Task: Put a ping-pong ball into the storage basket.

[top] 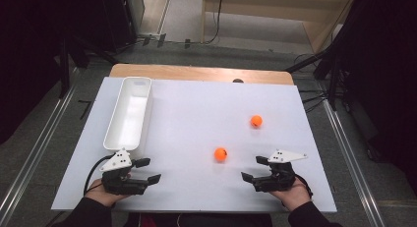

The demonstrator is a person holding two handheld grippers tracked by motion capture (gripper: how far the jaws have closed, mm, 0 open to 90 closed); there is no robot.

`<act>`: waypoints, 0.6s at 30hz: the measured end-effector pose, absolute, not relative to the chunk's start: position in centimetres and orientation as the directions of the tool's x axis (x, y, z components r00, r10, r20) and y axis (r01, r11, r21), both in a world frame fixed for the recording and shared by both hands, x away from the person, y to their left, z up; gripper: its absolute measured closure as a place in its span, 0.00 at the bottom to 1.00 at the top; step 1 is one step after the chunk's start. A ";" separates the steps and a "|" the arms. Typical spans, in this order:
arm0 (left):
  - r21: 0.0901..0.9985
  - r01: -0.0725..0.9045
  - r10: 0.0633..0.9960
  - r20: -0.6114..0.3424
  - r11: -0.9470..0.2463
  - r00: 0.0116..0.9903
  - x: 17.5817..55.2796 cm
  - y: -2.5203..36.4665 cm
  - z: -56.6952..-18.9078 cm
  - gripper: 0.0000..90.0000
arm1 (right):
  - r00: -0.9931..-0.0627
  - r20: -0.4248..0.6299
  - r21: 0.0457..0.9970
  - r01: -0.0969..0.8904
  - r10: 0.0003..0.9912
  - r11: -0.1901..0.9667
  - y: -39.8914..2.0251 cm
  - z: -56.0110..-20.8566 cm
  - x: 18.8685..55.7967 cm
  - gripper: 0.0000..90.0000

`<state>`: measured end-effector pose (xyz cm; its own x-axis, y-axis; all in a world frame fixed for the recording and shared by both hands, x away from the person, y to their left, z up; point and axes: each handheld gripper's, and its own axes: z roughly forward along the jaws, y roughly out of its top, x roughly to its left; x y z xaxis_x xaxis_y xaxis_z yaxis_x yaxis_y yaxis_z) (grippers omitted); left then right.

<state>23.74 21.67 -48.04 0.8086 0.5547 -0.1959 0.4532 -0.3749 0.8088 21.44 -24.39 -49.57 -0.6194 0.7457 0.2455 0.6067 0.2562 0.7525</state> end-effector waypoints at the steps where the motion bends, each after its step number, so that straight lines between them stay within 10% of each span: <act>1: 0.808 0.455 0.556 -0.197 -0.374 0.807 23.7 21.7 -48.0 0.32 | -0.619 0.249 0.752 0.608 0.745 0.254 -24.3 -49.6 21.5 0.14; 18: 0.827 0.422 0.520 -0.191 -0.371 0.832 24.3 20.5 -47.6 0.32 | -0.614 0.255 0.741 0.621 0.747 0.257 -24.6 -49.7 21.2 0.14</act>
